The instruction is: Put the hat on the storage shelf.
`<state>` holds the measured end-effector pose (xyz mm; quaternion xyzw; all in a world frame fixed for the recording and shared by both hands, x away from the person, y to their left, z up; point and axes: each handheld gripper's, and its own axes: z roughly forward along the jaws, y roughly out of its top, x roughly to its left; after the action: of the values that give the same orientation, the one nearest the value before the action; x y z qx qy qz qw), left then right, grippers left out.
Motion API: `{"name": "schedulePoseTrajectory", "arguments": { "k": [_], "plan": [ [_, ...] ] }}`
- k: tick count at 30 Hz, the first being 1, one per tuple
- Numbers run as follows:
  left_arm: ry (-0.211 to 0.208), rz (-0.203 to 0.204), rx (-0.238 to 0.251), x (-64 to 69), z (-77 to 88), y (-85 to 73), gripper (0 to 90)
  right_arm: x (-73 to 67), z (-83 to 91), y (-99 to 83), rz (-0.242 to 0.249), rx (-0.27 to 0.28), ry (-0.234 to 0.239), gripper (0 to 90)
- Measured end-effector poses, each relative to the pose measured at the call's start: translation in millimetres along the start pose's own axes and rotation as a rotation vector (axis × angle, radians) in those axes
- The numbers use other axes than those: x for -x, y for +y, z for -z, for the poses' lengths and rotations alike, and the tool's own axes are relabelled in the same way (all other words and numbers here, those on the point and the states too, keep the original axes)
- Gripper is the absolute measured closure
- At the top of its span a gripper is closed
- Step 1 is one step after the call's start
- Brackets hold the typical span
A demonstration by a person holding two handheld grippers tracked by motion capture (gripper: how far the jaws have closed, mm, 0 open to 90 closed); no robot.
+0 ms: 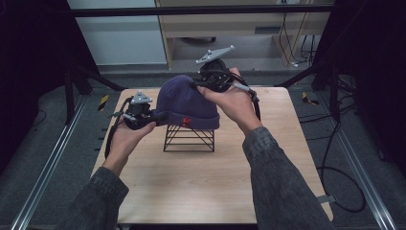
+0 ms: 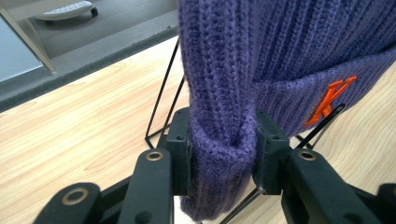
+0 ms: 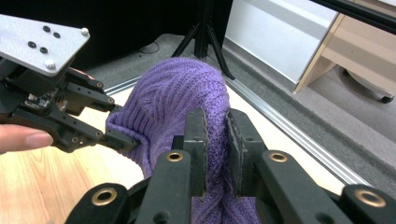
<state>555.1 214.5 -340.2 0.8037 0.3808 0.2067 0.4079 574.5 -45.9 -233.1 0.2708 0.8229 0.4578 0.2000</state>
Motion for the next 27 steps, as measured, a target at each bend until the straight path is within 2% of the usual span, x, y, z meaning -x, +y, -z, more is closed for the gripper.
{"name": "schedulePoseTrajectory", "arguments": {
  "k": [8,13,27],
  "plan": [
    [0.001,0.010,-0.014,-2.0,-3.0,-9.2,64.0,-2.6,-7.0,-5.1,-0.005,-0.014,0.015,79.1],
    [-0.004,0.022,-0.007,-2.5,-5.3,-12.0,64.0,-1.9,-8.8,-7.7,-0.011,-0.023,0.015,79.1],
    [-0.010,0.033,-0.023,-2.0,-13.6,-21.9,63.9,-4.1,-14.8,-13.4,-0.002,-0.052,0.032,79.0]
  ]
}}
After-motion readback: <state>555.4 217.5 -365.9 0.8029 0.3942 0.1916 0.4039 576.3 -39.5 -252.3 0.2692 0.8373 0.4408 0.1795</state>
